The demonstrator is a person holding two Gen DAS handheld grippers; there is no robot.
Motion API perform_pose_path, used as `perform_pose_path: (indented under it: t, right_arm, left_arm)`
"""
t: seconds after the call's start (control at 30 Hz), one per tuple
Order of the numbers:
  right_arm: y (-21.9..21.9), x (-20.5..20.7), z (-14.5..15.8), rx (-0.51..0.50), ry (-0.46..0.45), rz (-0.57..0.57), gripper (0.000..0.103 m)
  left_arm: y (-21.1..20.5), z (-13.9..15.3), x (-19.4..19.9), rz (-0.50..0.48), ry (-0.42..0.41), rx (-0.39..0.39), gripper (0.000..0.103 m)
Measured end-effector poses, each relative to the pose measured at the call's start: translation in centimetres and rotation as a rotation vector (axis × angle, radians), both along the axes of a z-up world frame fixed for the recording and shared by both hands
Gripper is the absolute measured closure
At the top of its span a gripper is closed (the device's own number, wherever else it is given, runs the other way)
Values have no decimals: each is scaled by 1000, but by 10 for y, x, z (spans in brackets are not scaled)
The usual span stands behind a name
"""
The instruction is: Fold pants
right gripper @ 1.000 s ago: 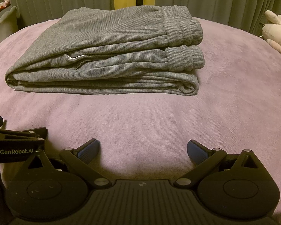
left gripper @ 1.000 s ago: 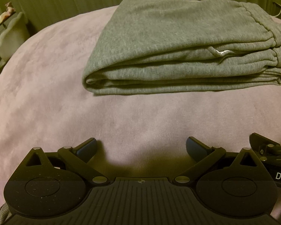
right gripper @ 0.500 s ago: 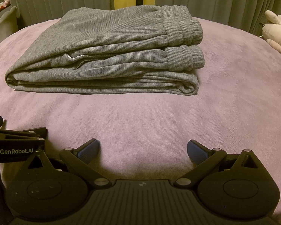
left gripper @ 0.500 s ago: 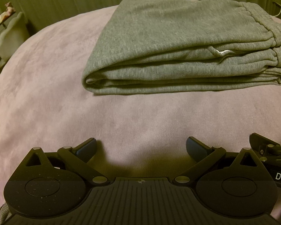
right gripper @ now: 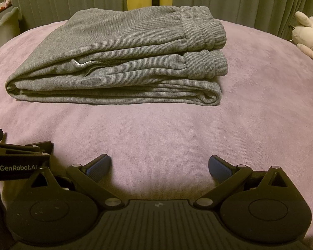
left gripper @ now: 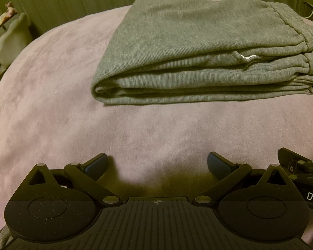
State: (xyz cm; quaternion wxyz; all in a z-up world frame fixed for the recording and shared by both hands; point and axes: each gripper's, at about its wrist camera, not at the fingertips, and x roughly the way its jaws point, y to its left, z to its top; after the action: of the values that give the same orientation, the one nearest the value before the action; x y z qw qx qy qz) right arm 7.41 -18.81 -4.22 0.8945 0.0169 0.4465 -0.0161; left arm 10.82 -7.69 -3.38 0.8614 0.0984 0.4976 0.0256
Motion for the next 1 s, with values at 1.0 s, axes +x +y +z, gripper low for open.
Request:
perform_pose_path:
  t: [1.0]
  right_arm:
    - [0,0,0,0,0,0,2]
  left_arm:
    - [0,-2,-1,2,10,-6,0]
